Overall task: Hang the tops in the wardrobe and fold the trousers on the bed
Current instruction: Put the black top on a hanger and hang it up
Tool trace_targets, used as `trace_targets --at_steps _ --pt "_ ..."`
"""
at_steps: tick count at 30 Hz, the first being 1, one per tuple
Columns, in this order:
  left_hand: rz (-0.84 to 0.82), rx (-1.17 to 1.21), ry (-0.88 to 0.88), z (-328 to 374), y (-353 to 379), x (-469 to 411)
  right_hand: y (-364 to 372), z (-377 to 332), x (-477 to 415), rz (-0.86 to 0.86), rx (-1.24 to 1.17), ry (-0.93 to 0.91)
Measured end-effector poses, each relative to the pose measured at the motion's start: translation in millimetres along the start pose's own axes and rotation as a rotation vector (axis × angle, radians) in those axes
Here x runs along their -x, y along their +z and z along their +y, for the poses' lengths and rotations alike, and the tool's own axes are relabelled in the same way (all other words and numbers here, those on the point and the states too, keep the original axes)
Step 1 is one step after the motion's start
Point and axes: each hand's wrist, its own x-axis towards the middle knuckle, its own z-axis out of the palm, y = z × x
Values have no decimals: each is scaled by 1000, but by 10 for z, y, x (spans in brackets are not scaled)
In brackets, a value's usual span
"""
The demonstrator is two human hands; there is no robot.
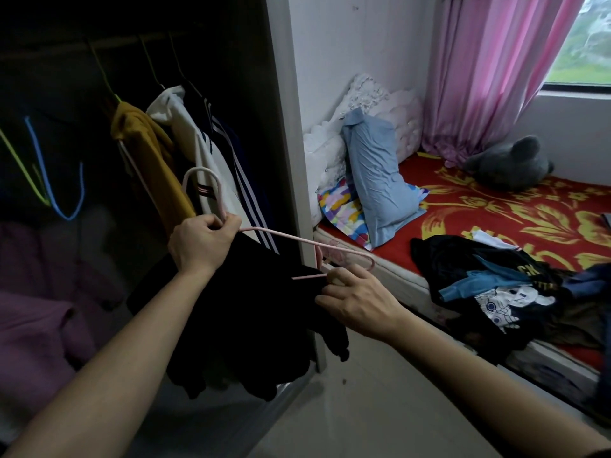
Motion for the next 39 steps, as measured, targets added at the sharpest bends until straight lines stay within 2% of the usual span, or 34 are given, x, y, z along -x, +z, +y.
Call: trace_targets --at_steps 3,7,9,16,18,22,25,32,36,39 --pt "20 21 -13 107 15 6 -52 -65 -129 -169 -62 33" --pt "38 58 5 238 39 32 -65 -77 -178 -384 -203 207" --pt "13 65 17 260 49 42 -105 -70 -176 -427 -267 217" --pt "7 70 -17 246 25 71 -258 -248 -42 -344 -332 88" --pt "15 88 -53 213 10 52 -269 -262 25 -286 -372 145" --pt "-57 97 -102 71 -73 21 -335 -57 254 -152 -457 403" --pt "-129 125 -114 26 -124 39 -407 56 354 -114 -463 403" --pt "-152 189 -53 -53 -181 50 -532 107 433 9 -343 320" --pt "-151 223 -76 -120 -198 27 -531 12 462 128 -469 510" --pt "-177 230 -70 -81 -198 40 -522 -36 498 142 -503 586"
